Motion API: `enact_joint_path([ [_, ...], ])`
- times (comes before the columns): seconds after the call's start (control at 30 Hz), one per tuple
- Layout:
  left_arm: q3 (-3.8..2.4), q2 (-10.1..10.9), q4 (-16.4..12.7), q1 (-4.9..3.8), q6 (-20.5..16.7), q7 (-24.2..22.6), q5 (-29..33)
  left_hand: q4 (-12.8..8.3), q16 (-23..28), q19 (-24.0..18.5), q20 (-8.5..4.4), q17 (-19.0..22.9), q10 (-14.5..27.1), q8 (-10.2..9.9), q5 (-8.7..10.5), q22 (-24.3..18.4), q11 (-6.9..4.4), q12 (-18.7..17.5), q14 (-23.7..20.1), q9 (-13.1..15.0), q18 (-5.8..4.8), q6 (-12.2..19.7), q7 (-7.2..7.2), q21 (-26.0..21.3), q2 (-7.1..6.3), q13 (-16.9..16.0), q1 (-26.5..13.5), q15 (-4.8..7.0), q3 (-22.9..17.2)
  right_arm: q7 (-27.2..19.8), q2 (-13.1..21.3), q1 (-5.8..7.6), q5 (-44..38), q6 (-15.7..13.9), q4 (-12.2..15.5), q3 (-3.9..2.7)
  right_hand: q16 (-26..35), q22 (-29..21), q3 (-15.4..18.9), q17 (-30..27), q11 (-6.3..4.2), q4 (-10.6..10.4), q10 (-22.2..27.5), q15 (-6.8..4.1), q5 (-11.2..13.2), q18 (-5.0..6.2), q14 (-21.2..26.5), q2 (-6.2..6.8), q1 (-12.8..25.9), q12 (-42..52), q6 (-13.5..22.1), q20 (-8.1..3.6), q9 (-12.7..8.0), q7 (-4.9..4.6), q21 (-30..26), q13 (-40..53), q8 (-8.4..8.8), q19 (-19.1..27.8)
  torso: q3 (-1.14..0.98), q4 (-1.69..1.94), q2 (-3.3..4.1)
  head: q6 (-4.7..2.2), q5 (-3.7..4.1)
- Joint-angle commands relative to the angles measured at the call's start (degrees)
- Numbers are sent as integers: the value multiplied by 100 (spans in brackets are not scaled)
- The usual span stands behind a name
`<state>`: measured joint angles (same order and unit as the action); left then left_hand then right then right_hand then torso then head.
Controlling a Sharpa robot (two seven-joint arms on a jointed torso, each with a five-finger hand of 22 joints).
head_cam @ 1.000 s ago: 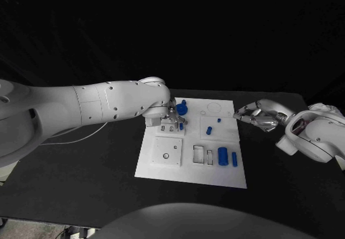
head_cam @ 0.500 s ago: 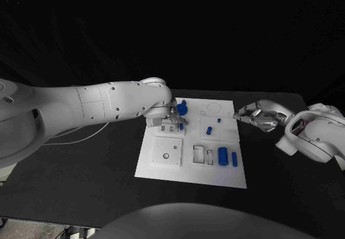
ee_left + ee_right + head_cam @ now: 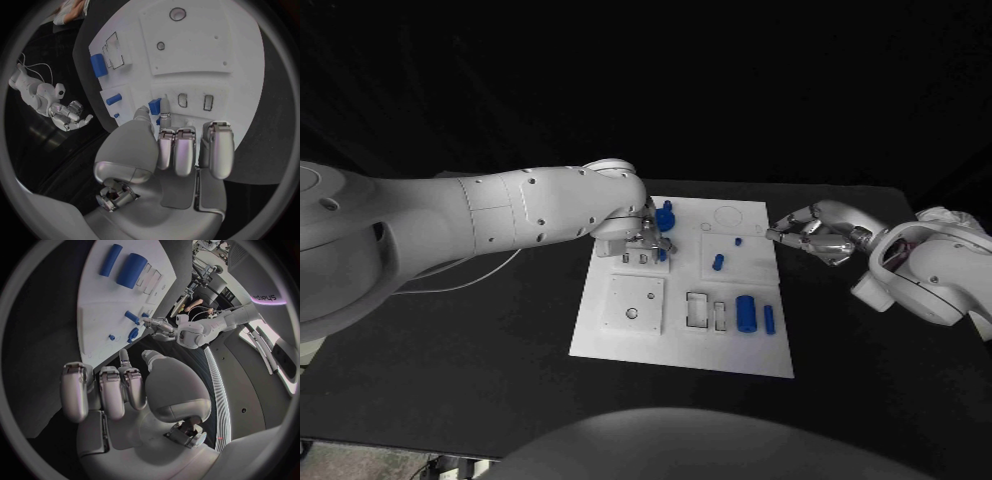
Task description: Assemble the parts on the task board
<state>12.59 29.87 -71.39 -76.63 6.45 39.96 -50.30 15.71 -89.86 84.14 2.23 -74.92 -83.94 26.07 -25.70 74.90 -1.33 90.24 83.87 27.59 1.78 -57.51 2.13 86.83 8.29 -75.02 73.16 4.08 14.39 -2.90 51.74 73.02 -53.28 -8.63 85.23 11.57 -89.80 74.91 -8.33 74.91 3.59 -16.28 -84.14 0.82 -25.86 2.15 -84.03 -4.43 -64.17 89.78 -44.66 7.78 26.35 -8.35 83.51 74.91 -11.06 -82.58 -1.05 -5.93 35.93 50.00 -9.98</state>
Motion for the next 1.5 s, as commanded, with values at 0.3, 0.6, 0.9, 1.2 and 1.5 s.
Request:
enact_joint_path([
  [0.3, -6, 5, 9, 9, -8, 151, 15, -117, -14, 71, -90, -1508, -606, 382, -206, 682, -135, -24, 613, 613, 19, 134, -104, -54, -107, -1498, 516, 127, -517, 30, 2, -10, 1, 107, -3, 2, -20, 1198, -89, 1509, 47, 6, -586, 47, -88, 19, -597, 24, -23, 22, -72, -11, 19, 5, -51, 1509, -42, 66, 2, 13, -5, 0, 22],
  [0.6, -7, 9, -13, 14, -204, 40, 13, -20, -14, 136, -203, -1508, -606, 1079, -204, 782, -241, -24, 613, 1576, 1, 369, -225, -29, -371, -1498, 656, 215, -1237, 39, -1, -23, 1, 114, -21, 2, -20, 1191, -124, 1509, 49, 10, -586, 50, -135, 25, -597, 32, -41, 22, -81, -7, 24, 3, -69, 1509, -40, 85, 7, 9, -10, 0, 9],
  [0.9, -11, 212, -199, 9, -415, 32, -122, 53, -14, 143, -225, -1508, -606, 1198, -208, 791, -272, -24, 613, 1912, -1, 421, -249, -40, -640, -1498, 615, 248, -1814, 40, 8, -41, 1, 105, -37, 2, -20, 1185, -145, 1509, 52, 12, -586, 52, -163, 30, -597, 39, -52, 22, -84, -6, 27, 2, -83, 1509, -38, 101, 2, 18, -21, 0, -21],
  [1.2, -40, 672, -696, -117, -656, 36, -346, 58, -14, 162, -234, -1508, -606, 1064, -120, 821, -276, -24, 613, 2078, -5, 343, -244, -49, -1106, -1498, 458, 255, -2872, 45, 10, -59, 3, 103, -59, 3, -20, 1170, -169, 1509, 55, 13, -586, 54, -184, 40, -597, 41, -64, 22, -84, -3, 30, 0, -117, 1509, -34, 139, -5, 55, -70, 0, -56],
  [1.5, -20, 986, -1116, -200, -772, 26, -684, 44, -14, 150, -227, -1508, -606, 961, 4, 810, -266, -24, 613, 2151, 0, 305, -232, -71, -1304, -1498, 214, 246, -3370, 40, 11, -89, 9, 104, -81, 4, -20, 1167, -185, 1509, 56, 18, -586, 55, -194, 42, -597, 47, -74, 22, -81, -2, 31, -1, -124, 1509, -30, 146, -1, 100, -104, 0, -62],
])
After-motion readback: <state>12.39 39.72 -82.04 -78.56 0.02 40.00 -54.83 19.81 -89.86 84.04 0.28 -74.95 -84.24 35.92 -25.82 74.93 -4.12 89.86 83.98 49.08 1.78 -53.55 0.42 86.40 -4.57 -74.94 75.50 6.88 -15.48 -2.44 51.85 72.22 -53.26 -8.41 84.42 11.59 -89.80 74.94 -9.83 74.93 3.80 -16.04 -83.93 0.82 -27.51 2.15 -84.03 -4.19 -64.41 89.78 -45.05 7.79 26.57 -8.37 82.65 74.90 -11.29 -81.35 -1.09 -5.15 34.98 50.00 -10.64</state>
